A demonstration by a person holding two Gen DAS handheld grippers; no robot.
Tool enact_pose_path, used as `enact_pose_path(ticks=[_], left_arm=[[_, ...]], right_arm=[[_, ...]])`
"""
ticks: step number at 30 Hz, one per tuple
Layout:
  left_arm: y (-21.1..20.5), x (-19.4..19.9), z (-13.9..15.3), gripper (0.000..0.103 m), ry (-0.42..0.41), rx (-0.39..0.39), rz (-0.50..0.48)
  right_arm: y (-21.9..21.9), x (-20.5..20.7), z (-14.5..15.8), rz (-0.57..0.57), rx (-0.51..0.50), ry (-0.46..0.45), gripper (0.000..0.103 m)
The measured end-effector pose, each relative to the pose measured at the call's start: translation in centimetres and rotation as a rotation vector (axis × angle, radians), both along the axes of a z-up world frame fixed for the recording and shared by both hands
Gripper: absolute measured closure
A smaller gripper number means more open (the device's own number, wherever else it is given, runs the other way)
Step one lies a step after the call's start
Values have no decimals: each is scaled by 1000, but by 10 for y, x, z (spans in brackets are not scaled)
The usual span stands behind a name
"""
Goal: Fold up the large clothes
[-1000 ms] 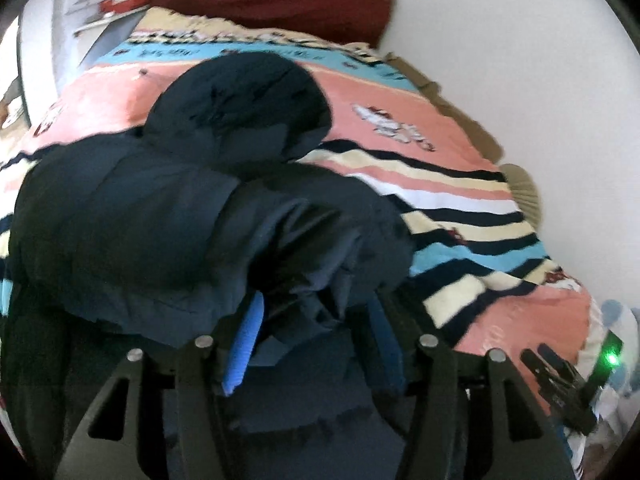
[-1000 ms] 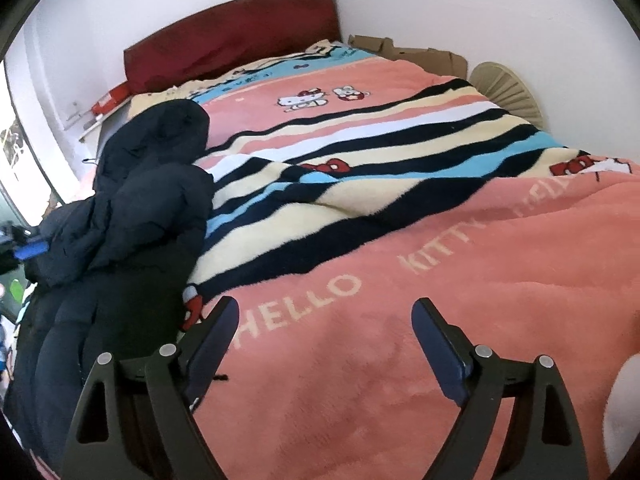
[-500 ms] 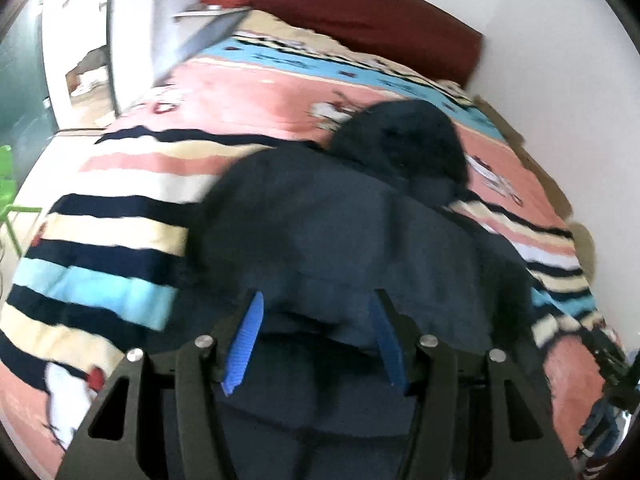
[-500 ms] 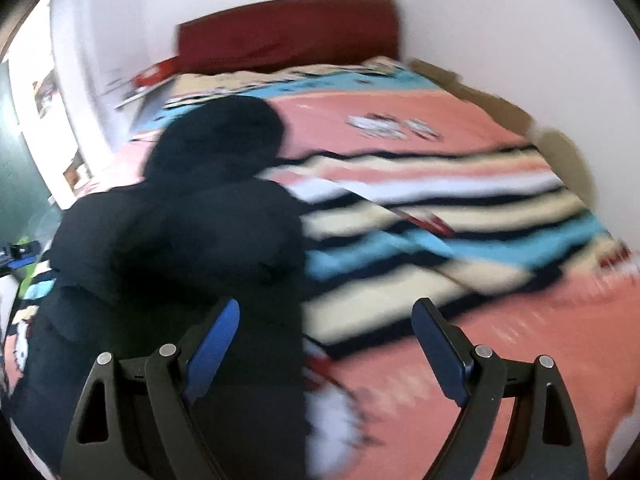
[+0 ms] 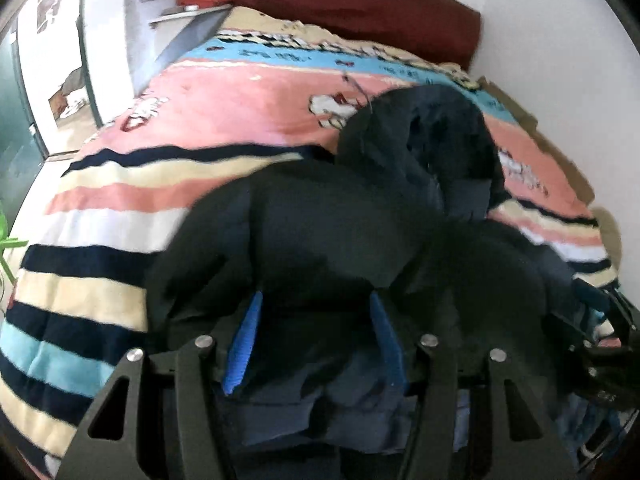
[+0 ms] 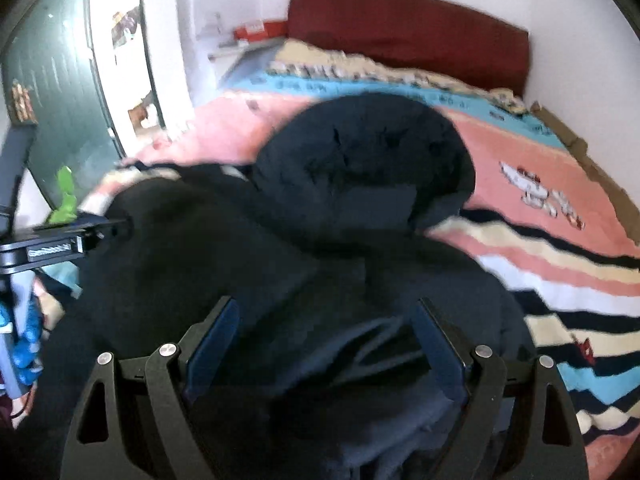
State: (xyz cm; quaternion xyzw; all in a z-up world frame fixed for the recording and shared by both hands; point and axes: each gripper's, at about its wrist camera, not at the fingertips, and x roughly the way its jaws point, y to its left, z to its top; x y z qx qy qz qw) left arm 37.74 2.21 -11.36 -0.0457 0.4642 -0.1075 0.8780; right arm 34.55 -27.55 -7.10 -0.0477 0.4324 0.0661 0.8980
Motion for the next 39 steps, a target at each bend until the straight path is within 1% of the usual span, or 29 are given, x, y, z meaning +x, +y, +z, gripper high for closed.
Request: enact_pose_path(ticks=[1,2,3,5,8,10,12,14,16,19,20,22,23,26,27,29,31,33,35,36,37,38,39], left_arm=[[-2,1,-9,47,5,-5,-4],[-4,0,-19,46,6,-10,-6],[-6,-1,-24,46,2,-7,-6],[-11,-2,-31,46,5,18,-9],[-11,1,-21,46,53,27,-37],[-4,2,0,46,39,-31,-77],[-1,10,19,46,19,-54,-108],[1,36,38,46,22,-97,-130],[-5,65,49,46,29,-120,-146],[-25,120,63,46,14,-113,-160],[-36,143,66,46,14,-112,-167],[-55,173,69,46,-4,-92,-181],[-67,187,69,46,-11,-77,-193],[-112,232,58,46,-3,-30,-254],[-123,241,53,46,-3,-17,-264],[-140,260,41,46,0,-9,-283],[-151,282,26,46,20,-11,-277],[-155,304,10,46,46,-41,-253],[-148,325,-13,46,105,-103,-192],[-145,328,-21,46,128,-124,-171],[-141,331,-32,46,140,-144,-146],[-139,331,-37,46,135,-146,-140],[-140,328,-41,49,127,-127,-146]], right_arm=[[-4,4,-16,-7,-14,25,16],[-5,5,-26,-7,-17,34,15],[-11,6,-40,-3,-3,39,15],[-19,7,-51,-6,35,38,14],[-18,12,-49,15,26,72,14],[-21,13,-39,45,43,114,14],[-31,11,-22,84,65,91,14],[-51,20,-4,87,108,65,14],[-72,37,9,63,132,40,13],[-111,86,24,16,145,-5,12],[-121,102,24,0,151,-9,12],[-144,143,22,-33,175,-23,11],[-150,157,21,-40,181,-28,11],[-169,211,10,-65,209,-37,11],[-174,229,4,-72,227,-39,10],[-180,256,-8,-78,272,-44,10],[-186,280,-25,-92,338,-40,10],[-187,299,-40,-99,366,-29,10],[-185,316,-54,-105,385,-16,10],[-183,324,-64,-114,398,1,10],[-181,329,-72,-126,409,17,12],[-179,333,-78,-126,415,28,17],[-175,335,-83,-119,416,37,38]])
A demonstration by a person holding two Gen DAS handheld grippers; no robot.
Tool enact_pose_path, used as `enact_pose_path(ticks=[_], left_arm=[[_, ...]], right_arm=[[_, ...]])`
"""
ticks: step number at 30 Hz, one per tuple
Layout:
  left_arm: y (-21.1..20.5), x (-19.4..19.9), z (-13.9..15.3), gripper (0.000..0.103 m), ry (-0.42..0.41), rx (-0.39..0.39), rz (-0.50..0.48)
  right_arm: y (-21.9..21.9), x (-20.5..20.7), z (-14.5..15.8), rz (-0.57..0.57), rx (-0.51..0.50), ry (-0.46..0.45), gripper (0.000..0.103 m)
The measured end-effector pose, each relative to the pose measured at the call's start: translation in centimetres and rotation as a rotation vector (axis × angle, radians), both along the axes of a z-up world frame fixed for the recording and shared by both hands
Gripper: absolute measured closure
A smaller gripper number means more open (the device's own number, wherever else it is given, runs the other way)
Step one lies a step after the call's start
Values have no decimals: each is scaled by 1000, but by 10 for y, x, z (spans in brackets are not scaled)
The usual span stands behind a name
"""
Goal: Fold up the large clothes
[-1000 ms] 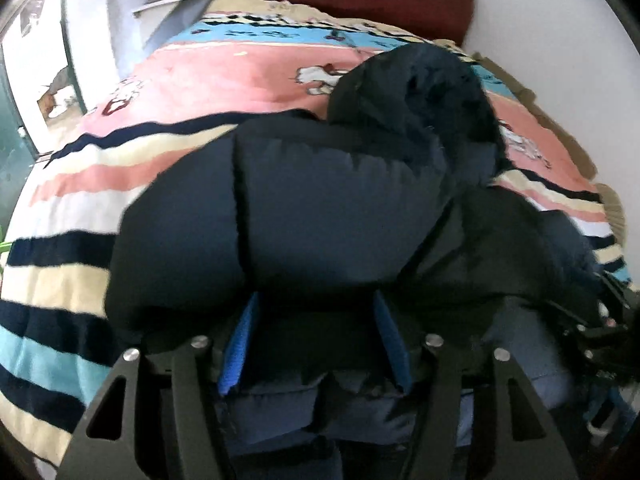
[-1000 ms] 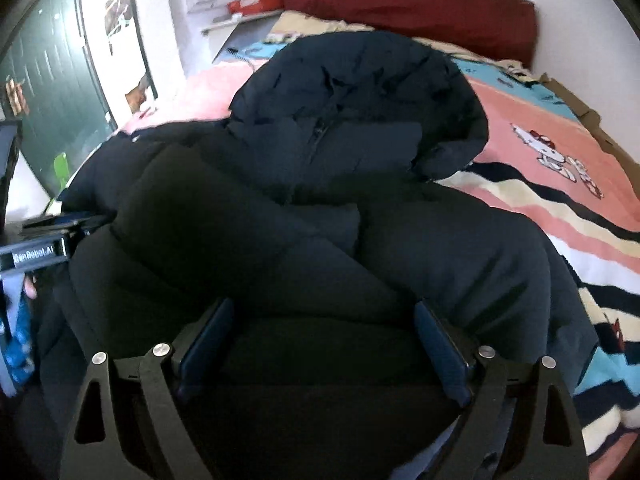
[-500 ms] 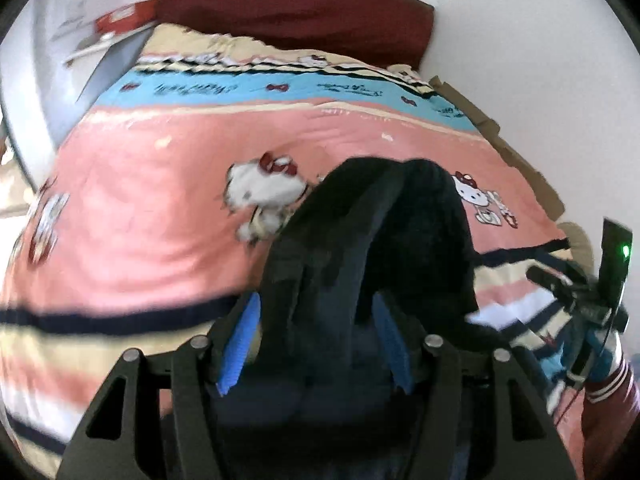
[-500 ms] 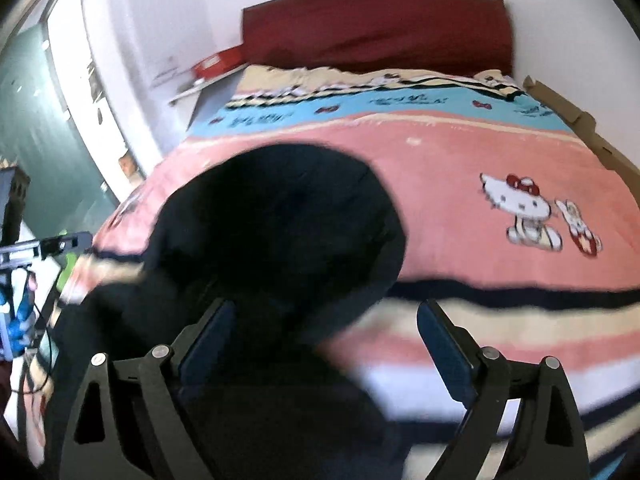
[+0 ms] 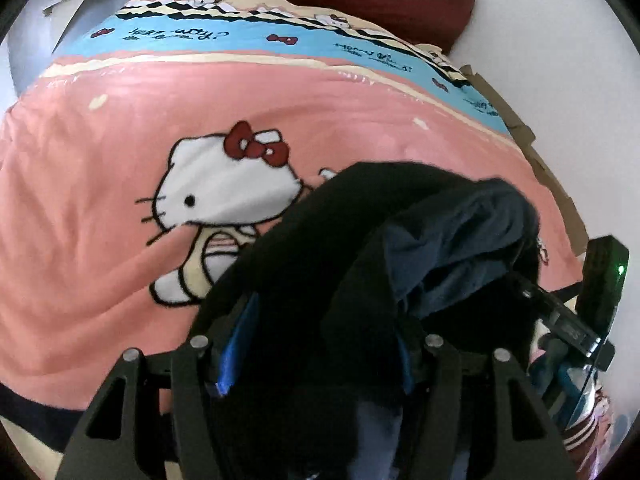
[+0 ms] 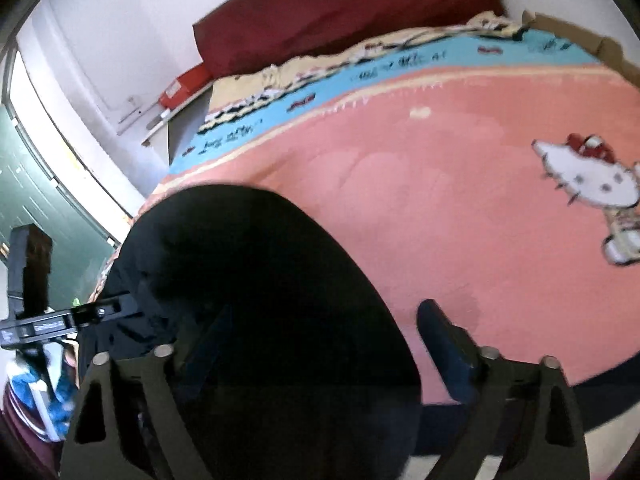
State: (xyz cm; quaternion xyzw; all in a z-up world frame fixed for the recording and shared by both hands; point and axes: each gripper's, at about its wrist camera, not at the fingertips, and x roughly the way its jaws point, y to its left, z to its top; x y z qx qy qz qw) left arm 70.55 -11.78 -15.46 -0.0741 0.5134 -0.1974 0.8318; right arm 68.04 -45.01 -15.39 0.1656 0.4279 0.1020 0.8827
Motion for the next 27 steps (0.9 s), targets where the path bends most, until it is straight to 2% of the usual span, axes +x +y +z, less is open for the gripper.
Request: enact_pose_path(ticks=[1,3,4,7,11,17,19,22,27], left_arm=[[-1,-3,0,54,-13,28,-5],[-4,-8,3,84,-20,62,-19],[-3,-12,7,88,-24,69,-18],[-4,-35,28,95,-76,99,-28],[18,-85,71,97,-143,52,-22],[84,-188,119,97,-215,-42,-13],[107,-233,124,97,-231,-68,-12],[127,-298,121,98,-263,-63,-47],[148,-367,83,98,-253,-61,-76]], right_arm=[[8,2,-4,23,-11,12,61],[19,0,-2,49,-51,5,82],[25,-4,4,72,-62,-11,86],[33,-19,26,107,-86,-37,90],[44,-61,72,190,-111,-100,91],[75,-179,138,355,-129,-221,91],[86,-226,150,401,-109,-254,90],[99,-282,151,446,-90,-271,90],[110,-357,122,455,-79,-210,90]])
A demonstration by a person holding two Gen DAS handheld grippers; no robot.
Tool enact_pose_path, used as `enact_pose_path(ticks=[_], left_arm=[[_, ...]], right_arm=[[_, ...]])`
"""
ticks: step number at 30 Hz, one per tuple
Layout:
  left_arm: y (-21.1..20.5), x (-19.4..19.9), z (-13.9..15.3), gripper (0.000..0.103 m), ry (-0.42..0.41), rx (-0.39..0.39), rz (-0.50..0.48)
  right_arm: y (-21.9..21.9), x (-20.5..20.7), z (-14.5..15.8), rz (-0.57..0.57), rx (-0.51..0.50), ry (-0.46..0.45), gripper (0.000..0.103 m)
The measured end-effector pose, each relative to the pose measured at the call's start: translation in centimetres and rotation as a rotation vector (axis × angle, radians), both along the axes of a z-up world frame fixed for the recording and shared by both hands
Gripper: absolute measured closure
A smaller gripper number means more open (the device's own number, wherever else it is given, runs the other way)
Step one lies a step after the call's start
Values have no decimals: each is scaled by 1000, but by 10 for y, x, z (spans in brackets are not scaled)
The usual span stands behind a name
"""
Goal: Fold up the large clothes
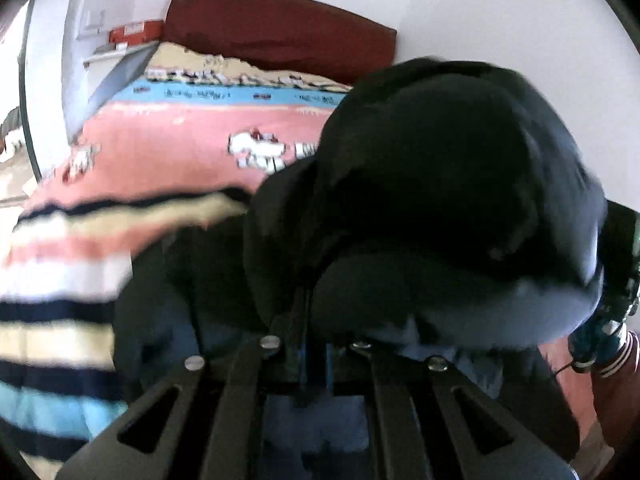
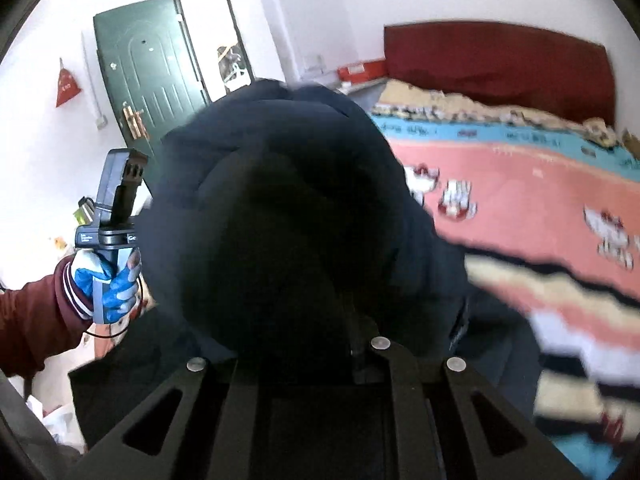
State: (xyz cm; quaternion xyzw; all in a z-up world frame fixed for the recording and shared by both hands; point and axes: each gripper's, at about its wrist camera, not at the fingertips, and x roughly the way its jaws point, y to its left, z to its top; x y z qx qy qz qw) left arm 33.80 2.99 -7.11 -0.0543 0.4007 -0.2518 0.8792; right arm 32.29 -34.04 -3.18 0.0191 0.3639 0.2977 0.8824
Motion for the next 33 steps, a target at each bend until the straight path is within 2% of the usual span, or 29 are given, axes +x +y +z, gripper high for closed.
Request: enact_pose_path(ticks=[2,5,7,12,20,23,25,28,32,33], left_arm=[[-2,-16,-22,98,4,32,-19],[-9,-29,-43,98,-8,46,-26],[-13,-27,-43,98,-14,52,-20],[-21,-28,-45,98,-11,102,-13],[-27,-31,-32,97,4,118,43],[-31,-33,-27,95,-3,131,54],[-35,-37,-23,92,-8,140,54],[-35,-45,-18,85,-4,135,53],[-31,-66,-13,67,2,144,39],[-30,-72,-12,66,6,145,33]], right_arm=[[1,-15,-21,-8,-26,35,90],[4,-26,-63,-34,-150,69,89],[-3,-24,-76,-68,-119,83,89],[-6,-17,-72,-93,-136,91,89],[5,-27,-54,-64,-235,65,76],[11,-34,-52,-46,-265,41,62],[15,-42,-48,-19,-286,24,34],[15,-51,-46,11,-303,7,27],[7,-58,-44,10,-279,14,26],[5,-61,-43,8,-274,16,25]])
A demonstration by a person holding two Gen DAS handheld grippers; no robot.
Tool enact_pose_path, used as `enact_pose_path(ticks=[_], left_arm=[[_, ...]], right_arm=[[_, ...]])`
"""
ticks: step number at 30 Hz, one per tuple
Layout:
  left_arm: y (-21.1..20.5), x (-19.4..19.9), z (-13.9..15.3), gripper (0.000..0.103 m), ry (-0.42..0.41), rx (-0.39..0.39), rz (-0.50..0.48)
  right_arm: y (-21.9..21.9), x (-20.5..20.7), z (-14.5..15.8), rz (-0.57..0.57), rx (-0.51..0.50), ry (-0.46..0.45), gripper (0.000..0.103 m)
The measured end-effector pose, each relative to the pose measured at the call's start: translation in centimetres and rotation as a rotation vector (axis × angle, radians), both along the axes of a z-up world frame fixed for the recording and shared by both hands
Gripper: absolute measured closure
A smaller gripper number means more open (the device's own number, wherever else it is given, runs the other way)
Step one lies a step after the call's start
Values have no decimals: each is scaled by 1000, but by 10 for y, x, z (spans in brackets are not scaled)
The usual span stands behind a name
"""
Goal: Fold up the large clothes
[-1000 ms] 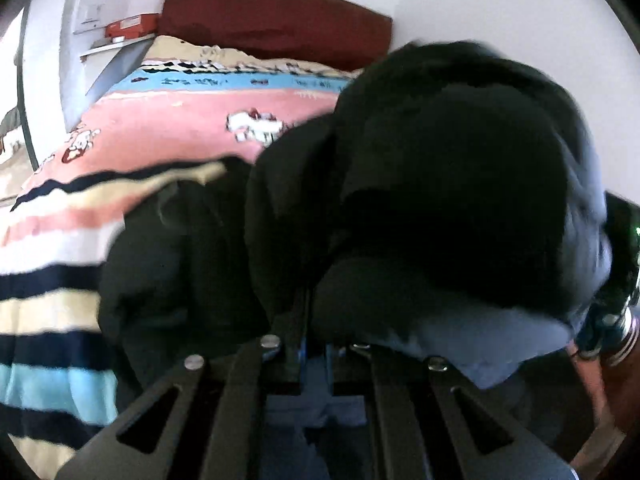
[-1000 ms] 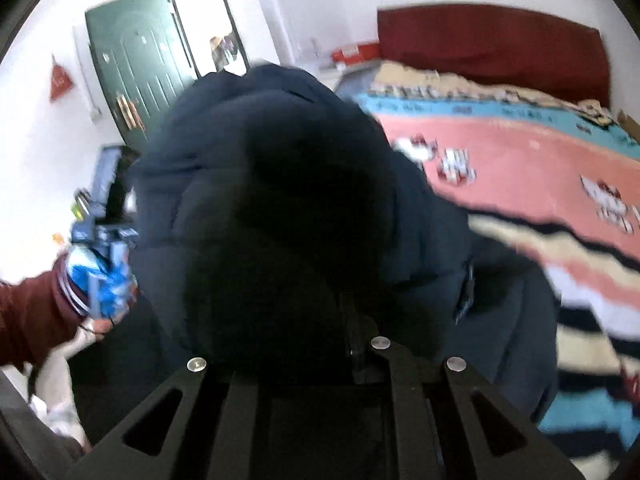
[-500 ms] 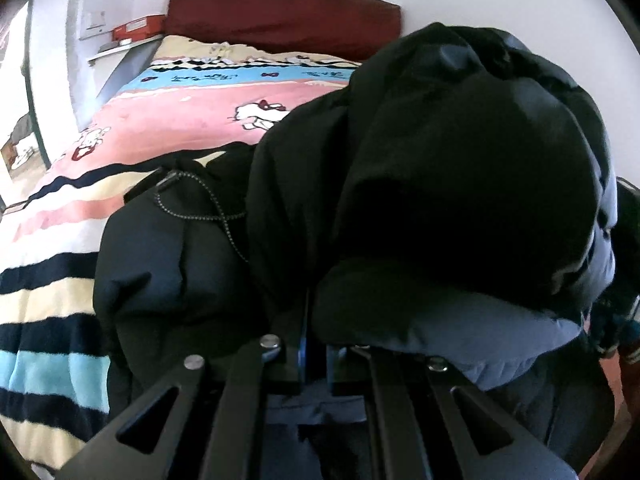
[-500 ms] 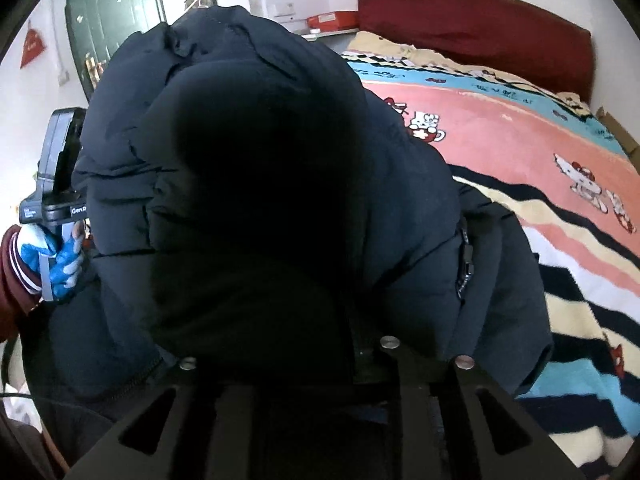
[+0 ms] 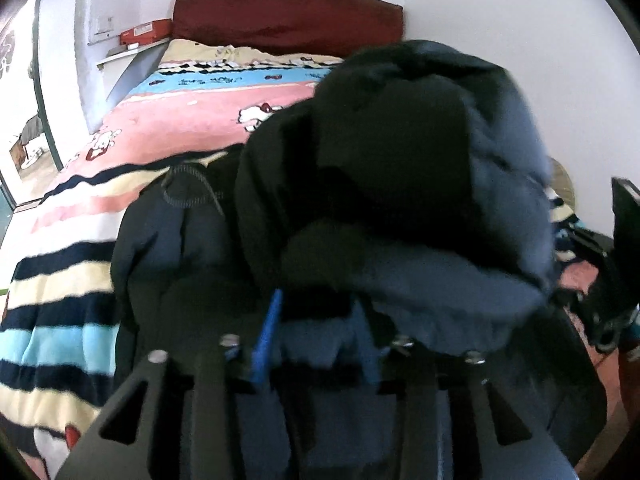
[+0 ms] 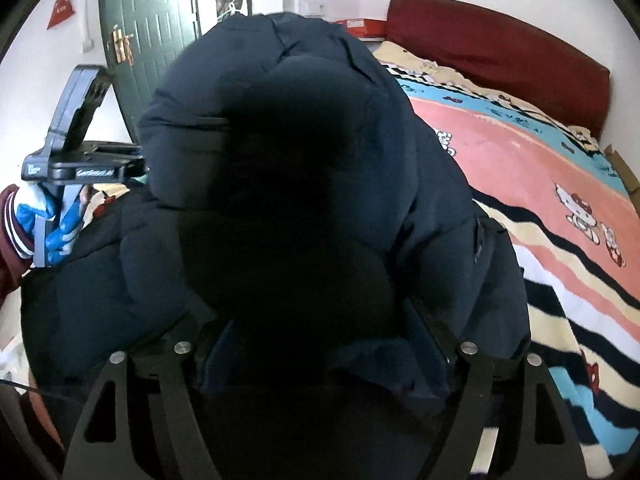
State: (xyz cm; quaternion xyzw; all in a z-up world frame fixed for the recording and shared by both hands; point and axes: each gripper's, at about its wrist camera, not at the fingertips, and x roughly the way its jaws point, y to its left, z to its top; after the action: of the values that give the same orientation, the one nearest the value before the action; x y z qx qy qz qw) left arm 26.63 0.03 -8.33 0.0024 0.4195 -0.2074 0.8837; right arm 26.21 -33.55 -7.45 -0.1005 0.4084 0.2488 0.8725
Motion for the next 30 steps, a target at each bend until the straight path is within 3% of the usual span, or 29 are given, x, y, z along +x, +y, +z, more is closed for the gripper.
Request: enact_pose_path(ticks=[5,9,14,19,24,26,30], left_arm=[[11,-21,18,65,2,3,-16],[16,1,55,65,-30,-64,0],[-1,65,96,61,-79,-132,3],[-35,141,113,60,-95,-164,11],[-61,212,99,60,-57,-178,35],[-71,237,79,60,-11,-168,40],[-78,246,37,60,80,-172,23]], right_arm=[[-9,-15,17,12,31,15,25],[-6,-12,44,24,9,-15,25],[4,23,85,-4,21,-94,25],[11,100,112,-122,78,-138,25],[8,181,108,-256,138,-110,25],[6,205,95,-295,133,-77,25],[6,236,58,-334,86,17,25]])
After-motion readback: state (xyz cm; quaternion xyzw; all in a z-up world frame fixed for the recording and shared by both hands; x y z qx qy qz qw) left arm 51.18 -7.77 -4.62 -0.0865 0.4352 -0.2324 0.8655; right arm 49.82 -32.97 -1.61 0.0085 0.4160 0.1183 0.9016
